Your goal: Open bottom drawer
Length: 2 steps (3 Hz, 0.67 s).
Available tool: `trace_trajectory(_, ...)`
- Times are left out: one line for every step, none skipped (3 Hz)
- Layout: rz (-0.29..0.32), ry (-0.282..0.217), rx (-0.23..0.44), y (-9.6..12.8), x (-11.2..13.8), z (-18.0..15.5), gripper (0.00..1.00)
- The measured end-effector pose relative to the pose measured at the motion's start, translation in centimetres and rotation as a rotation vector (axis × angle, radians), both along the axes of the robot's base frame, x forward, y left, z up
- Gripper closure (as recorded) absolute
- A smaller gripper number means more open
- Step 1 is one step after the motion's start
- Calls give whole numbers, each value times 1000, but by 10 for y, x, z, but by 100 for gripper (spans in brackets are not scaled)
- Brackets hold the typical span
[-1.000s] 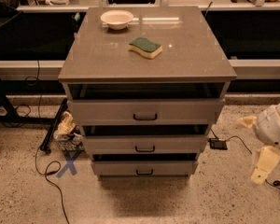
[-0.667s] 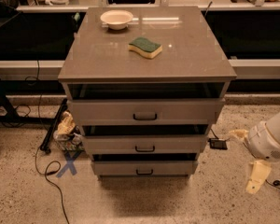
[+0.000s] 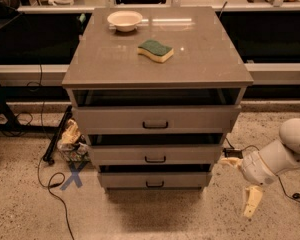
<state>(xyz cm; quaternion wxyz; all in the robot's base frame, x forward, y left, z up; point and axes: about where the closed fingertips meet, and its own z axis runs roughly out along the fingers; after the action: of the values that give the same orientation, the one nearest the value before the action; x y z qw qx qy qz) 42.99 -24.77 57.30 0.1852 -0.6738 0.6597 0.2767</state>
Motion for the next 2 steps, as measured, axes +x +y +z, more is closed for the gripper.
trace_trajectory(1, -1, -1, 0, 0, 1, 0)
trace_trajectory(50, -28, 24, -3, -2, -32, 0)
